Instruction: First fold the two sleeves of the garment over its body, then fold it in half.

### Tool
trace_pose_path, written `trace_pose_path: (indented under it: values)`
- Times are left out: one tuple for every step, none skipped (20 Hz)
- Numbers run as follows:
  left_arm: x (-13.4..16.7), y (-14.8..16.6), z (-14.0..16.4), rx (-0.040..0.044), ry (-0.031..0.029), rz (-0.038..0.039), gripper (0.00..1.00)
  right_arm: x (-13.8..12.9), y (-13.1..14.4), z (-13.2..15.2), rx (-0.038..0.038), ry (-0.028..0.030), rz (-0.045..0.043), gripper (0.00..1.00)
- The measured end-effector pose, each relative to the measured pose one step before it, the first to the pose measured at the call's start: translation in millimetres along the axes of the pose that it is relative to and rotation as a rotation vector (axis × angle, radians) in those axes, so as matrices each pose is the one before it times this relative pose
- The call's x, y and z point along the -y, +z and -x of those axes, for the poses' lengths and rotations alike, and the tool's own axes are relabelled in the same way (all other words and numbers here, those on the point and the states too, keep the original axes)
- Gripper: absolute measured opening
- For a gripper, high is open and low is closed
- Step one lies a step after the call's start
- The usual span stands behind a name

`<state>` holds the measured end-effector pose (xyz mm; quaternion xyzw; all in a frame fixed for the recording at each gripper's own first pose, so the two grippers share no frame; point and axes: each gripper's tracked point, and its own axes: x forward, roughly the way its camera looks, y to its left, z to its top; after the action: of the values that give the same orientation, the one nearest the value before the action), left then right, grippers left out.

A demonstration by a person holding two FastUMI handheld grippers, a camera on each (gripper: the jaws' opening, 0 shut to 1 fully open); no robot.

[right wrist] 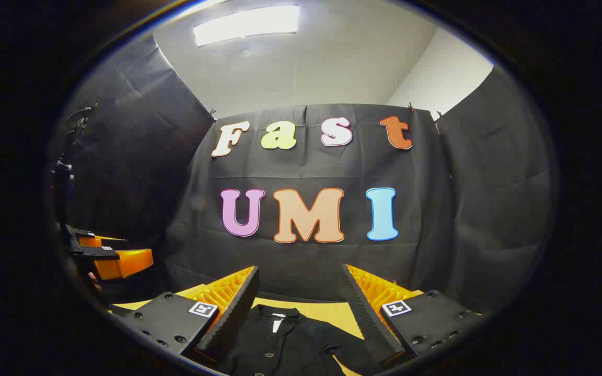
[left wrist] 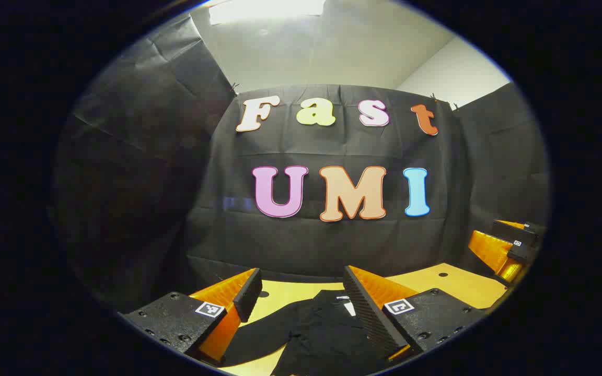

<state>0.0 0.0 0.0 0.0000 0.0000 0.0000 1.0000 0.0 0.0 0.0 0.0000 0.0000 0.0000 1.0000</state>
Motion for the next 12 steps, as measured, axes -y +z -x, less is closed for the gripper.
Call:
trace_pose_path:
  values:
    - [0.26, 0.67, -0.38, 0.00072, 0.00038, 0.00022, 0.95, 0.20, -0.12, -0.67, -0.00233, 0.00195, 0.00023, 0.99]
    - [1.43, -0.69, 0.46, 0.00126, 0.00087, -0.00004, 0.99, 0.47, 0.75, 0.12, 0.00095, 0.00167, 0.00033, 0.99]
    - [0.44, 0.25, -0.89, 0.00035, 0.00112, -0.00022, 0.99, 1.14, 0.47, -0.72, -0.00029, 0.00067, 0.00156, 0.98]
    - [0.89, -0.02, -0.85, 0.00049, 0.00040, -0.00062, 0.99, -0.09, -0.57, -0.03, 0.00059, 0.00260, -0.00051, 0.96]
    - [0.65, 0.48, 0.37, -0.00024, 0.00124, -0.00135, 0.99, 0.03, 1.25, 0.25, 0.00202, 0.00294, -0.00176, 0.99]
    - [-0.83, -0.96, 0.30, -0.00064, 0.00143, -0.00063, 0.99, -0.47, 0.27, -0.14, 0.00125, 0.00508, -0.00311, 0.96]
    - [0.30, 0.27, 0.25, -0.00044, 0.00074, 0.00000, 0.95, 0.03, 0.43, -0.90, 0.00183, 0.00152, -0.00148, 0.99]
    - [-0.44, -0.27, 0.42, -0.00003, 0.00309, 0.00039, 0.95, 0.58, 0.22, 1.13, 0.00158, 0.00195, 0.00003, 0.98]
    - [0.01, -0.31, -0.01, -0.00040, 0.00166, 0.00036, 0.95, -0.19, -0.21, -1.29, 0.00060, 0.00218, 0.00021, 0.98]
    - [-0.19, -1.38, 0.39, -0.00228, 0.00416, -0.00141, 0.95, -0.22, -0.05, -0.03, 0.00048, 0.00064, 0.00026, 0.98]
    - [-1.30, -0.11, -0.19, -0.00112, 0.00578, -0.00217, 0.95, 0.31, 0.36, -0.55, -0.00045, 0.00019, 0.00063, 0.98]
    - [-2.51, -0.46, 0.21, -0.00100, 0.00455, -0.00180, 0.95, 0.22, -0.53, -0.62, -0.00141, 0.00068, 0.00055, 0.98]
